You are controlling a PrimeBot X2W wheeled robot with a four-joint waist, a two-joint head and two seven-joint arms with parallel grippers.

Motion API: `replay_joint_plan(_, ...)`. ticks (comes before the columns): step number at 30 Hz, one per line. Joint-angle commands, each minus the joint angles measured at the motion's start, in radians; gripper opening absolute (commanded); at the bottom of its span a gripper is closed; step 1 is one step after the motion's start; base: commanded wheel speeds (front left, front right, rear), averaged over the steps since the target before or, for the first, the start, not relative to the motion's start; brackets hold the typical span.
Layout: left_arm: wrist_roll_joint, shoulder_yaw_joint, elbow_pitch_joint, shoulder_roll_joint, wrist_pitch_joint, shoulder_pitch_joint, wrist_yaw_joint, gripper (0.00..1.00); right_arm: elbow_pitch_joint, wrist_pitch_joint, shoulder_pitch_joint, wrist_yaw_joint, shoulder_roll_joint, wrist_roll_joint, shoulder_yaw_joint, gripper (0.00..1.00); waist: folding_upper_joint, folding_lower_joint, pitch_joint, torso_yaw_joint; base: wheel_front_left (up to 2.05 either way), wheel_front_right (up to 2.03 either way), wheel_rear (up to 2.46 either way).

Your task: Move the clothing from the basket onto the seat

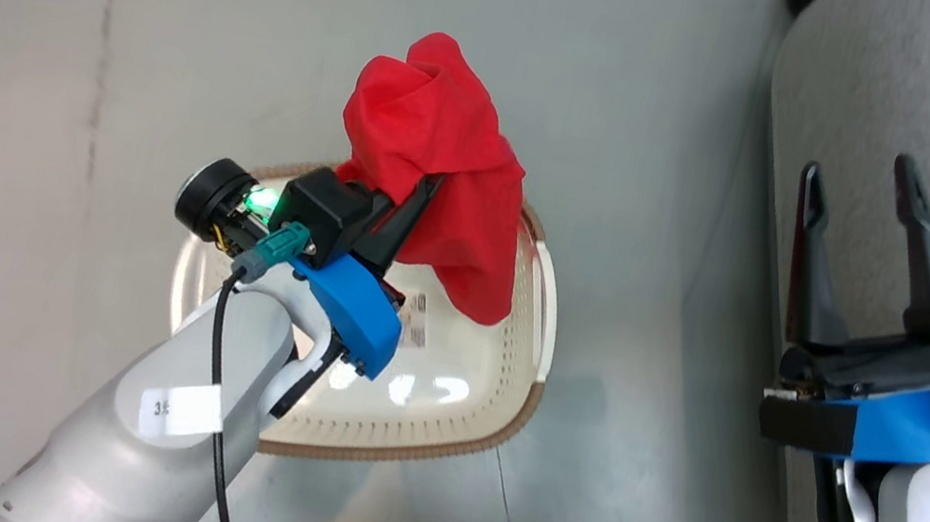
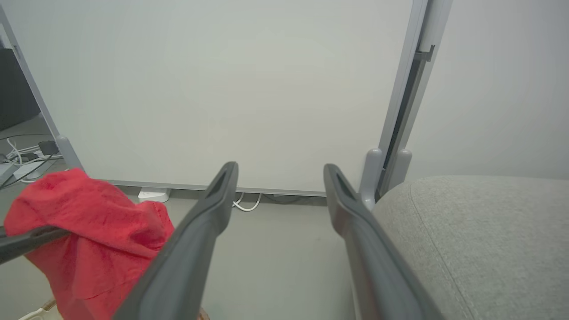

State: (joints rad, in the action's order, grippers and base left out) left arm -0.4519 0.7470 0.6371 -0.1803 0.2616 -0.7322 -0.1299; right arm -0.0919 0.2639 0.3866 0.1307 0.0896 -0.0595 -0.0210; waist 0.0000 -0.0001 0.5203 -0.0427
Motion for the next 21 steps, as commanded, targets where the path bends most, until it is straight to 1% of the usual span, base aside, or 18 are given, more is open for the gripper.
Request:
replay_joint_plan(1, 0.012, -0.014, -0.014, 0.004, 0.005, 0.01, -0.001, 0.0, -0.005, 0.001, -0.015, 0.0, 0.007, -0.004, 0.002, 1.0, 0.0, 0.0001, -0.058, 0.02, 0.0, 0.0, 0.0)
replay_joint_plan(5, 0.055, -0.042, -0.068, 0.014, 0.005, 0.039, -0.001, 0.0, -0.018, 0.001, -0.049, 0.0, 0.011, -0.007, -0.002, 1.0, 0.0, 0.0001, -0.127, 0.027, 0.0, 0.0, 0.0)
replay_joint_plan(10, 0.092, -0.041, -0.119, 0.024, 0.005, 0.051, -0.001, 0.0, -0.033, 0.001, -0.096, 0.0, 0.014, -0.011, 0.002, 1.0, 0.0, 0.0001, -0.213, 0.039, 0.0, 0.0, 0.0)
replay_joint_plan(21, 0.102, -0.025, -0.19, 0.048, 0.005, 0.007, -0.001, 0.0, -0.057, 0.001, -0.209, 0.0, 0.005, -0.018, 0.01, 1.0, 0.0, 0.0001, -0.365, 0.061, 0.0, 0.0, 0.0)
